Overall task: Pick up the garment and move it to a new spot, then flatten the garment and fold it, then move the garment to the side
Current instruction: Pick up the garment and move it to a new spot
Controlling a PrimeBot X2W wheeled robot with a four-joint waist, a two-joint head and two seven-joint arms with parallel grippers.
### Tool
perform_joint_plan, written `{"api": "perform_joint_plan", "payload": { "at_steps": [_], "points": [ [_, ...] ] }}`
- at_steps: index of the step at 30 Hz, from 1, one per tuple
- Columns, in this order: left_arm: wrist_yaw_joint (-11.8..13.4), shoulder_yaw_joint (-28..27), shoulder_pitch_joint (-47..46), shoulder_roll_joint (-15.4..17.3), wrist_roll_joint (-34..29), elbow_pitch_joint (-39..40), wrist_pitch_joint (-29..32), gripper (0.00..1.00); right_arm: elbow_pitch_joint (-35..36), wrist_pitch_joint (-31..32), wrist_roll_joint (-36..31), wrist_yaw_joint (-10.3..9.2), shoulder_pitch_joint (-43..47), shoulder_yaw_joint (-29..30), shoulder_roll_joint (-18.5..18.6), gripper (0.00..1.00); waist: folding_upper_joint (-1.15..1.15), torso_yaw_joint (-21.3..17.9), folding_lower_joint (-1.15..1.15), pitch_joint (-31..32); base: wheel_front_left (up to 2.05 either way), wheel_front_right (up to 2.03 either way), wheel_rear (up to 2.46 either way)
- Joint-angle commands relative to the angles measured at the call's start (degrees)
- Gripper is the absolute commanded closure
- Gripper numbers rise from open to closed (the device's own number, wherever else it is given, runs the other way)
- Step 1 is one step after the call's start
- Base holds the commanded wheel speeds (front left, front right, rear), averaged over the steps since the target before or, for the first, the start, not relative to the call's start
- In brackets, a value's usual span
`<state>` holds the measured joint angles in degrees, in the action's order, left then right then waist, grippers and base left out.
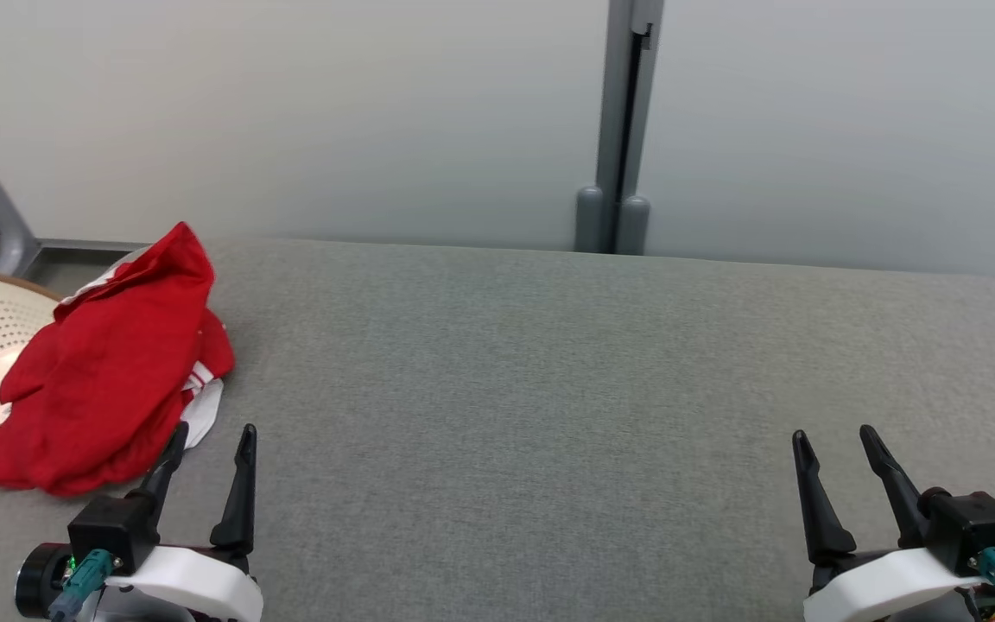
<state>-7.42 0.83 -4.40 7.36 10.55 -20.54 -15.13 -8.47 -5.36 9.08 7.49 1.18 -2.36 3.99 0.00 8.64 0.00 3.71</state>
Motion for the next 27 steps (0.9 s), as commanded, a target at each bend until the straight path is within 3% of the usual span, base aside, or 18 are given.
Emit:
{"api": "perform_joint_plan", "payload": {
  "at_steps": [1,5,14,27],
  "points": [
    [0.20,-0.36,-0.93,0.53,-0.37,0.32,0.00,0.00,0.13,0.16,-0.01,0.00,0.24,-0.02,0.12,0.00,0.00,3.38,0.00,-0.01,0.00,0.00,0.00],
    [0.46,-2.20,-0.46,1.25,-0.13,0.93,0.00,0.00,1.13,0.63,-0.38,0.00,0.01,-1.47,0.03,0.00,0.00,9.90,0.00,0.13,0.00,0.00,0.00],
    [0.97,-4.35,0.58,1.59,0.41,1.90,0.00,0.00,2.03,1.23,-0.42,0.00,-1.09,-3.71,-0.01,0.00,0.00,17.40,0.00,0.14,0.00,0.00,0.00],
    [1.00,-6.02,1.11,0.75,0.28,3.39,0.00,0.00,3.13,1.58,-0.41,0.00,-1.18,-4.10,-0.28,0.00,0.00,19.48,0.00,-0.80,0.00,0.00,0.00]
  ]
}}
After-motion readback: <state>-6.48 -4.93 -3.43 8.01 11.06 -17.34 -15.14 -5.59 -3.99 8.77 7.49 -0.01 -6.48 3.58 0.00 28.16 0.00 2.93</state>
